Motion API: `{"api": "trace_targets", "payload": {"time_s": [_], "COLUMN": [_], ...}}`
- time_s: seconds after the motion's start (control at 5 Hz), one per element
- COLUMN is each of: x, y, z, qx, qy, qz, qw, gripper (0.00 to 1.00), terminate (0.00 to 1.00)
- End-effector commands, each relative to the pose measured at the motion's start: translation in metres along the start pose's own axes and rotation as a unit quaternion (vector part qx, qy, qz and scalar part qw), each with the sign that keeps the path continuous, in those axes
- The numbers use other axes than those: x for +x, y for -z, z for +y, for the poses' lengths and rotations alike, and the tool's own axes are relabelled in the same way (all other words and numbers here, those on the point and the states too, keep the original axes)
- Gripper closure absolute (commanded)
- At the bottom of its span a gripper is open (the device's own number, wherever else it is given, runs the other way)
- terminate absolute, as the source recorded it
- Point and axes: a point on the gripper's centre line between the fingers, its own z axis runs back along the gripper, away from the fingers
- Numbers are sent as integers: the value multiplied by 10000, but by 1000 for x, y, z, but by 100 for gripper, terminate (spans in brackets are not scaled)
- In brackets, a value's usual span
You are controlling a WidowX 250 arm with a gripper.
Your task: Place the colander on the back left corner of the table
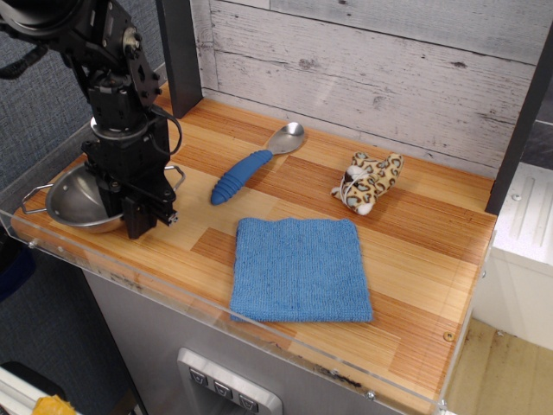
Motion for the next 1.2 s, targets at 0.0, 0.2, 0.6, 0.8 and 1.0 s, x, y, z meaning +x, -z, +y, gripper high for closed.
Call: {"api": "trace_targets", "payload": {"time_s": [0.0, 0.2, 0.6, 0.8, 1.0], "x": [8, 11, 21, 37, 61], "y": [-18, -40, -91, -100, -102], "z": [2, 4, 9, 18, 27], "qx": [-40, 125, 353, 497, 786], "qy": [87, 100, -219, -389, -356], "qz": [-221, -390, -766, -855, -1040], "qw": [9997, 9991, 9962, 9943, 9908], "gripper": [100, 100, 100, 100, 100], "terminate": [0, 0, 0, 0, 0]}}
